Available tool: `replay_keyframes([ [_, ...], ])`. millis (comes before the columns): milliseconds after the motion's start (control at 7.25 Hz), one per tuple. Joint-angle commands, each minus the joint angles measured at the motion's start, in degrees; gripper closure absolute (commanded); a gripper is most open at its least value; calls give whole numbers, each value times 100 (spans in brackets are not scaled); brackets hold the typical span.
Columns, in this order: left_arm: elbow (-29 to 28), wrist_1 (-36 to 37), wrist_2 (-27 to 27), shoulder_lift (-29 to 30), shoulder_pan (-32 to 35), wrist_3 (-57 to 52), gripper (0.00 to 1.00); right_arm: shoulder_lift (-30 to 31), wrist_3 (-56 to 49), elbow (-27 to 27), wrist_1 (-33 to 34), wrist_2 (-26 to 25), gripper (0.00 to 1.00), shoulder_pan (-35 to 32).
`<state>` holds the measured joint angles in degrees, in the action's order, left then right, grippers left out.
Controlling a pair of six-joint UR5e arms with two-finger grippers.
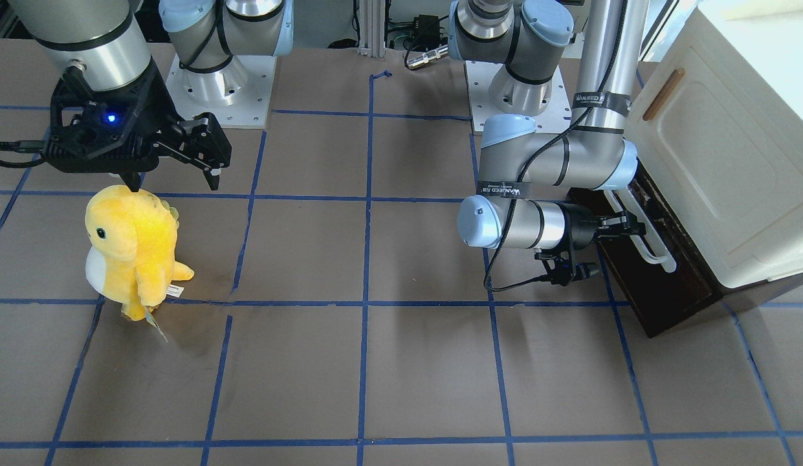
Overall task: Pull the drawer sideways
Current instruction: 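Pull the handle with the left gripper, sliding the drawer out of the cabinet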
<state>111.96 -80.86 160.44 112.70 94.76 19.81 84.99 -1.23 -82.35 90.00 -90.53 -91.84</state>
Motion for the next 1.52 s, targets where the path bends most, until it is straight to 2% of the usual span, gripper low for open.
replay_keyframes([
  [0,-16,9,5,-2,138,-12,66,0,0,0,0,0,0,0],
  [552,-42,35,-30,-55,437,6,66,0,0,0,0,0,0,0],
  [966,-235,53,-485,-46,719,-47,66,0,0,0,0,0,0,0],
  [1379,-297,44,-575,-46,912,-56,66,0,0,0,0,0,0,0],
])
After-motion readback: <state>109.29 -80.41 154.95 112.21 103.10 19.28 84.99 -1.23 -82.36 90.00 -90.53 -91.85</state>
